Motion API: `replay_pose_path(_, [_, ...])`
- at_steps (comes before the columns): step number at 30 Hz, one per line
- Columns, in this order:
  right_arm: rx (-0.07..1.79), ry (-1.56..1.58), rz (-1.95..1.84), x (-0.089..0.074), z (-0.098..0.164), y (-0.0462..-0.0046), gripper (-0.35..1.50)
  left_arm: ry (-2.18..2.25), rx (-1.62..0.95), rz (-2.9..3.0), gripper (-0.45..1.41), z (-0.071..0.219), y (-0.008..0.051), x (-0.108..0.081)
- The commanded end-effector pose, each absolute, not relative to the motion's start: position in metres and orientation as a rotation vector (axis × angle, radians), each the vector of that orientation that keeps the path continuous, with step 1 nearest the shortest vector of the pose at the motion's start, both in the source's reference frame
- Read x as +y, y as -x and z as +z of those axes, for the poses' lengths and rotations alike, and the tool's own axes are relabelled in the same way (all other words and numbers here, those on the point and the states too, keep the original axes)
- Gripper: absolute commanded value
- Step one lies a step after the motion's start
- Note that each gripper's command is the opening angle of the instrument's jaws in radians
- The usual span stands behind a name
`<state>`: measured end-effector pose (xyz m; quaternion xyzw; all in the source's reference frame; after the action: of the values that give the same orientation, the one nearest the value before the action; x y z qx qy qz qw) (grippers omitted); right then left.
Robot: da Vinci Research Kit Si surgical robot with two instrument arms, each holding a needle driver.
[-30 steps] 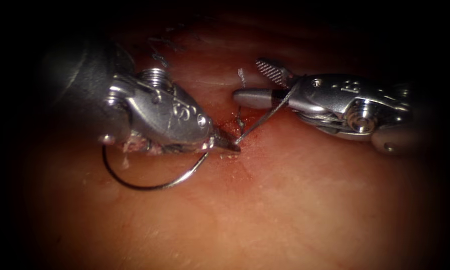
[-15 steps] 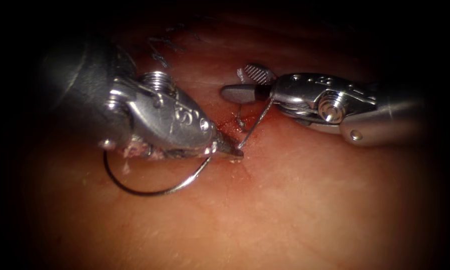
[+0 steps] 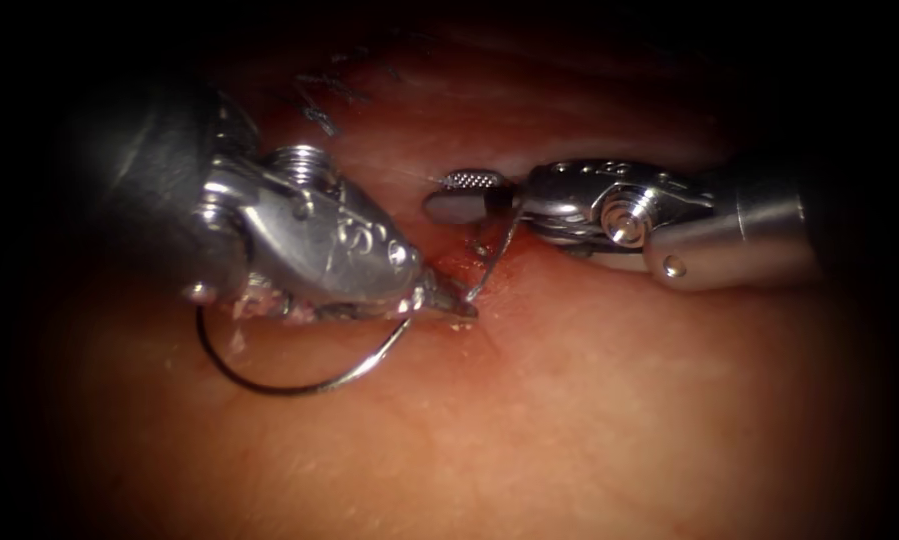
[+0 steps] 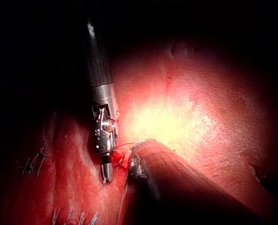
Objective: Wound Closure
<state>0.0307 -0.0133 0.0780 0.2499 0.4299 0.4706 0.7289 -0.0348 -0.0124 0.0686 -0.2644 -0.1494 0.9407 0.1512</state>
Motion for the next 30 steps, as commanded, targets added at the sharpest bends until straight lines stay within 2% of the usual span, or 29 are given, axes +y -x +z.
replay_pose_path(1, [0.955,-0.559,1.035,-0.013,0.078,-0.0313,-0.35,0.763,-0.429,2.702,-0.45,0.069,0.0352,-0.013])
replay_pose_path(7, [0.985,-0.523,1.012,-0.013,0.075,-0.0305,-0.35,0.746,-0.426,2.715,-0.45,0.070,0.0342,-0.012])
replay_pose_path(14, [1.027,-0.421,0.957,-0.013,0.071,-0.0281,-0.35,0.661,-0.420,2.694,-0.45,0.073,0.0279,-0.008])
replay_pose_path(30, [1.029,-0.422,0.916,-0.016,0.071,-0.0284,-0.35,0.611,-0.415,2.651,-0.45,0.077,0.0243,0.001])
